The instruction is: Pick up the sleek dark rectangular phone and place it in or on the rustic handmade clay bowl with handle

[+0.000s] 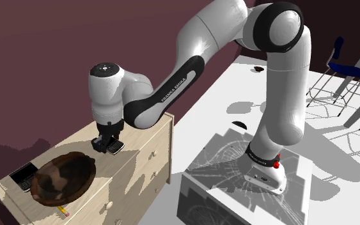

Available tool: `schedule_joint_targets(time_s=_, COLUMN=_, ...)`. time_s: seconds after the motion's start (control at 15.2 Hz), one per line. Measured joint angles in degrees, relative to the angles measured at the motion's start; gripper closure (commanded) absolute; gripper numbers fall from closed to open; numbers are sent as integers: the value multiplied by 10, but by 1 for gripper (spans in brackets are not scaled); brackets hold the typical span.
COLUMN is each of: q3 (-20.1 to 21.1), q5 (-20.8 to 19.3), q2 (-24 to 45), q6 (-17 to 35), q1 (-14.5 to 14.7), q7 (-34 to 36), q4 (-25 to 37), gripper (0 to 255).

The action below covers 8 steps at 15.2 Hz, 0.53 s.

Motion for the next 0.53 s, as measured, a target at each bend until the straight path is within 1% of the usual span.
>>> schedule_joint_targets(time_s=0.26, q3=0, q5=0, q2=0, q6=0, q1=0, q7=0, q4=1, gripper=255)
schedule_joint_targets(time_s=0.53, q3=7, q5=15, q2=-13, q6=-18, q1=-5, q7=-11, q4=6, gripper=255)
